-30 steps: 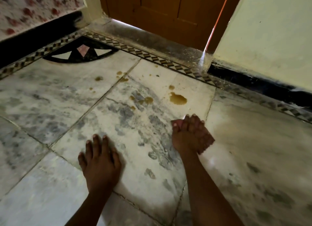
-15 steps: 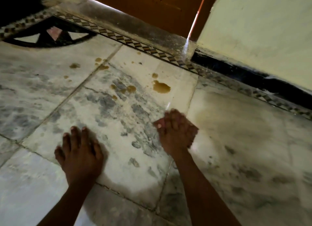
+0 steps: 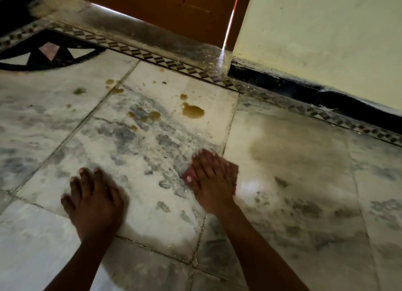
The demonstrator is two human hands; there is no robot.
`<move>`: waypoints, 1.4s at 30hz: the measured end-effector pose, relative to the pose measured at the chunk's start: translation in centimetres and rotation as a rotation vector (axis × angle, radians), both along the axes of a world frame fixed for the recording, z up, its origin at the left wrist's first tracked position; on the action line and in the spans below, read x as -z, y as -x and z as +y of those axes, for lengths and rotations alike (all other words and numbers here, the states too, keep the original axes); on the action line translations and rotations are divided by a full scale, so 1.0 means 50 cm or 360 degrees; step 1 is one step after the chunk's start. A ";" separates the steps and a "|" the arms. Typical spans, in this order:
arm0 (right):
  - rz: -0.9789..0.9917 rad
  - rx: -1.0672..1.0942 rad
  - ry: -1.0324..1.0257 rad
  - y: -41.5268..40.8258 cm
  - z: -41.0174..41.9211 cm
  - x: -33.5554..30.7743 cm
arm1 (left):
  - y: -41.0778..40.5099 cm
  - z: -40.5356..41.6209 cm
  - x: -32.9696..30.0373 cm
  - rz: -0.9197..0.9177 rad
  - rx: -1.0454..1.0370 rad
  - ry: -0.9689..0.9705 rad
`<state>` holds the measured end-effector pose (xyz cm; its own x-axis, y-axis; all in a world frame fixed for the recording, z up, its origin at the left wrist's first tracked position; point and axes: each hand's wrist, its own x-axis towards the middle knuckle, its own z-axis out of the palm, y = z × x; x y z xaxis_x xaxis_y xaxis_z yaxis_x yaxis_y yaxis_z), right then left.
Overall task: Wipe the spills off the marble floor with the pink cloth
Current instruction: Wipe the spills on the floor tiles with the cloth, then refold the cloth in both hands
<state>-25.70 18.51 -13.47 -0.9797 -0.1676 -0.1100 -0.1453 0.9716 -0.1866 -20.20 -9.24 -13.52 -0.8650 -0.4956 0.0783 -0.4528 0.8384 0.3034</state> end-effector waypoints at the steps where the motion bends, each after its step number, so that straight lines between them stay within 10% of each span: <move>1: 0.0062 0.0017 -0.0006 -0.045 0.014 0.002 | 0.001 0.002 0.000 0.0007 -0.0003 0.0006; 7: -0.0220 0.0889 0.0080 0.081 -0.025 -0.002 | 0.005 -0.015 0.023 -0.0008 0.0005 0.0039; 13: 0.0015 -0.0126 -0.0047 0.021 -0.119 -0.001 | 0.007 -0.015 0.011 -0.0042 0.0011 0.0015; 20: -0.0073 0.0707 -0.0018 0.102 -0.110 -0.001 | 0.013 -0.023 0.030 -0.0120 0.0059 0.0039; 25: -0.0109 -0.0108 0.0117 0.104 -0.229 0.002 | 0.005 -0.026 -0.006 -0.0260 0.0109 -0.0074; 29: -0.0065 -0.0218 0.0868 -0.021 -0.218 -0.014 | 0.001 -0.005 -0.056 -0.0055 0.0030 -0.0553; 34: -0.0746 0.0876 0.2465 -0.017 -0.218 -0.136 | 0.022 0.059 -0.146 0.0423 -0.0006 -0.1197; 42: -0.1085 0.1097 0.3247 0.019 -0.182 -0.241 | 0.068 0.089 -0.272 0.0254 0.0745 -0.1544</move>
